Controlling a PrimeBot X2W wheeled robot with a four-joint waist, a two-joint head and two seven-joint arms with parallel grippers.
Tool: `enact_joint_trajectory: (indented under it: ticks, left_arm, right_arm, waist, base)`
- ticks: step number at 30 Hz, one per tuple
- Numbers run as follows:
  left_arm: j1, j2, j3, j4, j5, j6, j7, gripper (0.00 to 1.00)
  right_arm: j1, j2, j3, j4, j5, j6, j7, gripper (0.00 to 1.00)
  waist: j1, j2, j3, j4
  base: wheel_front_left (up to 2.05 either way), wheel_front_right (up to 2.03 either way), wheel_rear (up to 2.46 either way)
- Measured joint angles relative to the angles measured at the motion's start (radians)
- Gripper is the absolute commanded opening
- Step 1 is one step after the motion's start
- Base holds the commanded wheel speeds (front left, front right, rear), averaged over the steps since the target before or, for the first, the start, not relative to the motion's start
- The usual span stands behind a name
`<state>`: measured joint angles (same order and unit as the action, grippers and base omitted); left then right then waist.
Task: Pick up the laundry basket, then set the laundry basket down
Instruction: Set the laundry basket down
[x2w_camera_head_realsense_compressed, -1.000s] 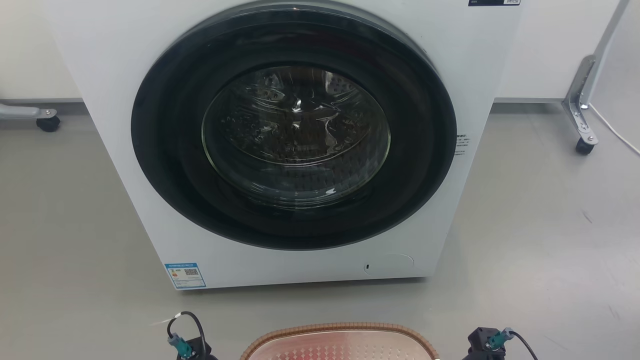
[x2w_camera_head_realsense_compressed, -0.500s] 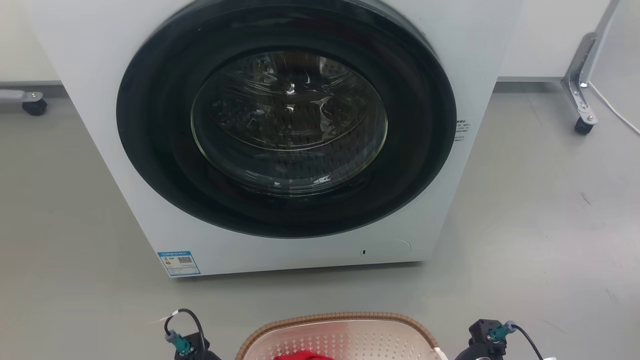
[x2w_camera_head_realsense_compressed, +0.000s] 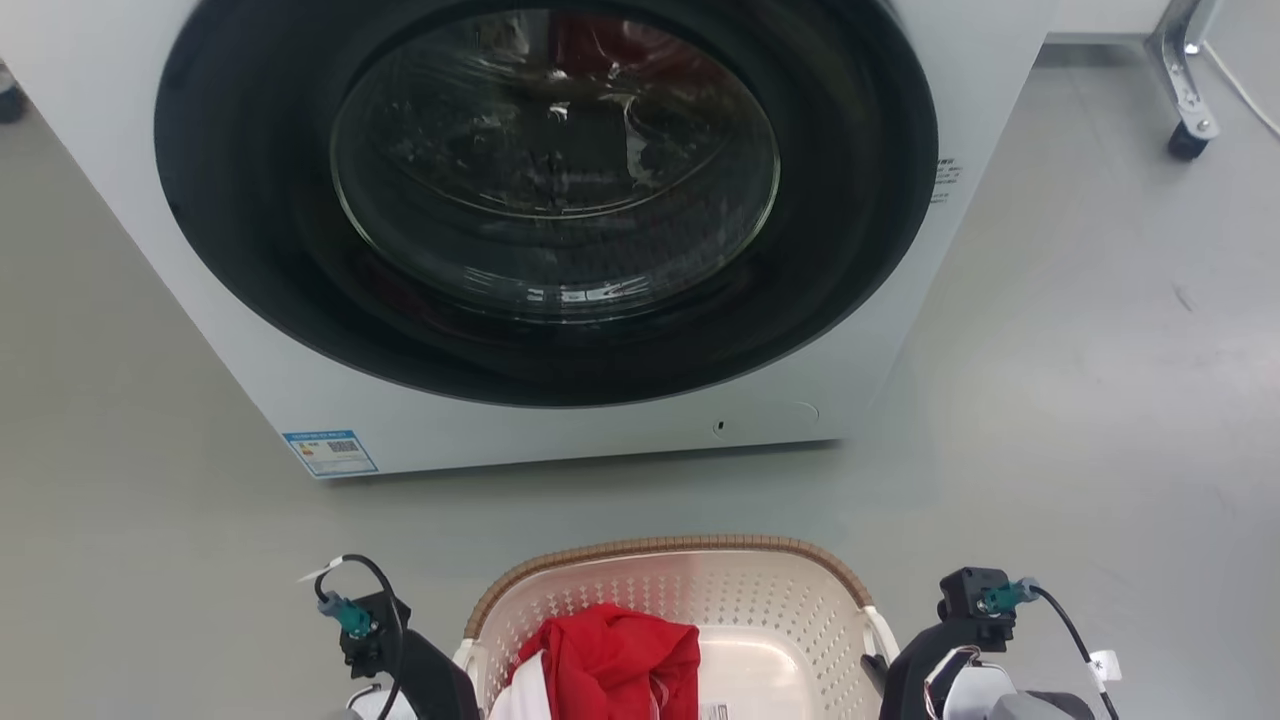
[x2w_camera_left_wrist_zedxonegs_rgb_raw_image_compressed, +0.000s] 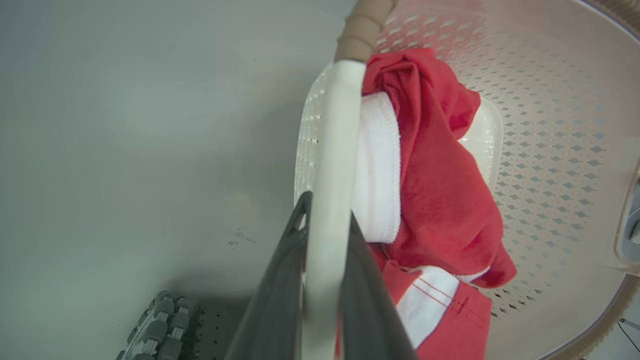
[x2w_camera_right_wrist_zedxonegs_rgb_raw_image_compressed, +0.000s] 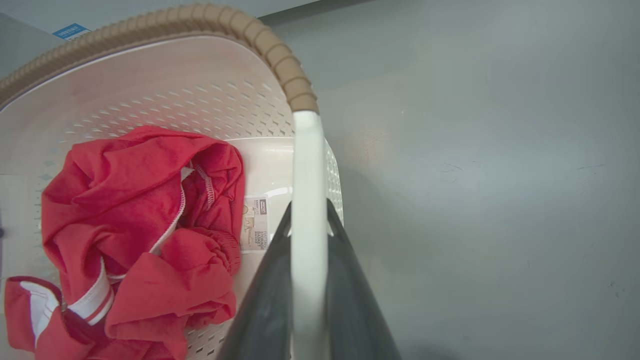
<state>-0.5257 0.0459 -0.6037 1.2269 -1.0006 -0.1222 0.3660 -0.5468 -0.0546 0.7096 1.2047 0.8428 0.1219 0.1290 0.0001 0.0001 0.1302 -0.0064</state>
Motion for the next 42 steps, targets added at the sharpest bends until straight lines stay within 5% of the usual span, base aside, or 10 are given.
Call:
enact_joint_trajectory:
  ticks: [42]
  left_arm:
    - [-0.271, 0.016, 0.007, -0.042, 0.063, -0.001, -0.286, 0.0]
  right_arm:
    - [-0.294, -0.028, 0.035, -0.007, -0.104, -0.03, -0.272, 0.0]
  waist:
    - [0.0, 0.0, 0.521, 0.034]
  base:
    - [0.0, 0.0, 0.0]
